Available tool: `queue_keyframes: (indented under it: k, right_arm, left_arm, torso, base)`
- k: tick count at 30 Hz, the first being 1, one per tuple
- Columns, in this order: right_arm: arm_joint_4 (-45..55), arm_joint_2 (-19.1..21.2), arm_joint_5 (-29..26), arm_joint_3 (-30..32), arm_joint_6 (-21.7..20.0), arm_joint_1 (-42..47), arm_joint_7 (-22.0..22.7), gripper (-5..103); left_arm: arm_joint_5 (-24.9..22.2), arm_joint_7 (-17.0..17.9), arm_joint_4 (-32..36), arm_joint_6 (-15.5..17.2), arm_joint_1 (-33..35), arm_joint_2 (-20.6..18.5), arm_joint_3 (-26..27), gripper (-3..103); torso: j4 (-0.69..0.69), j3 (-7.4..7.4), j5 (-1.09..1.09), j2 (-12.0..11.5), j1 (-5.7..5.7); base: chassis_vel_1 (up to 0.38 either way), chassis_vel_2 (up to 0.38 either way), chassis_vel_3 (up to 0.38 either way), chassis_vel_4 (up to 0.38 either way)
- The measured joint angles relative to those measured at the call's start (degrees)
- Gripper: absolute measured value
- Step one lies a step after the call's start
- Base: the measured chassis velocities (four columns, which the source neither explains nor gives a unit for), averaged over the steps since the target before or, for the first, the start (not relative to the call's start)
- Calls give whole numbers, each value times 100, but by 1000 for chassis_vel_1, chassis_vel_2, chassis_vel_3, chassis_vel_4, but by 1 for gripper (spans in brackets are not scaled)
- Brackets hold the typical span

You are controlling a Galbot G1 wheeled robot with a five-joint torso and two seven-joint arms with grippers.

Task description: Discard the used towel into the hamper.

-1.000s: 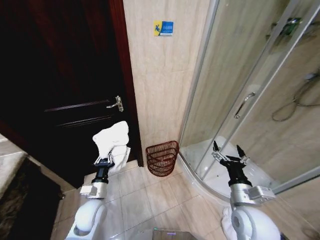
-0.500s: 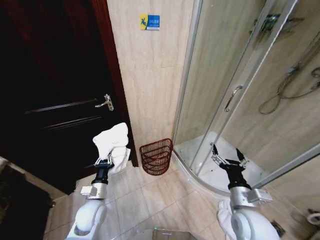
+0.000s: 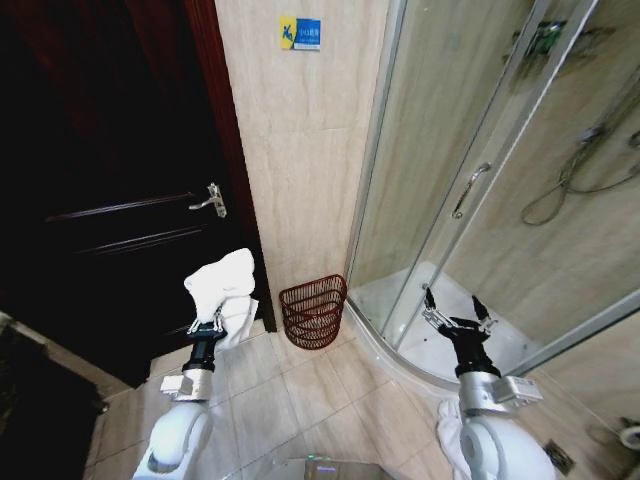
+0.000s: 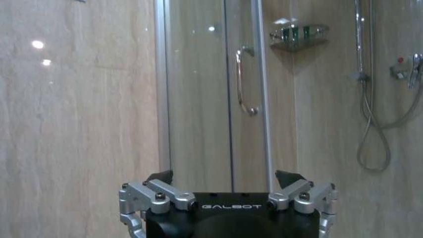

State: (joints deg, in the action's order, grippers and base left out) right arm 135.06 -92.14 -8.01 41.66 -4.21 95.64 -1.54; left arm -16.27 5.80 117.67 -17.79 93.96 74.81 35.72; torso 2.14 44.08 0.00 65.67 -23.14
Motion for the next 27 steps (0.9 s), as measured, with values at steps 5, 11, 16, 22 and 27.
queue_keyframes:
  k: [5,11,16,22,27]
  right_arm:
    - [-161,0,37,49,16,-60,0,100]
    - [-313,0,268,87,203,19,-26,100]
    - [-307,0,372,58,256,91,-22,100]
    - [-154,0,570,64,471,319,-78,100]
    - [-192,0,856,69,769,560,-130,100]
  left_arm:
    - [-35,-2,-42,0,-89,-2,-2,7]
    - [-86,-12,-161,-9,-218,-44,0,7]
    - [-97,-55,-357,-108,-363,-77,-35,7]
    - [-78,-132,-530,22,-541,-146,-98,7]
    - [-100,-251,-523,324,-631,-192,-66,7]
  torso:
    - [0,-84,0,-150,65]
    - [0,-184,0,-329,146]
    - [0,-260,1,-467,207]
    - [0,-352,0,-636,284]
    - [0,-424,-1,-768,344]
  base:
    - [0,0,0,0]
    - [0,0,0,0]
    - [0,0,0,0]
    - [0,0,0,0]
    - [0,0,0,0]
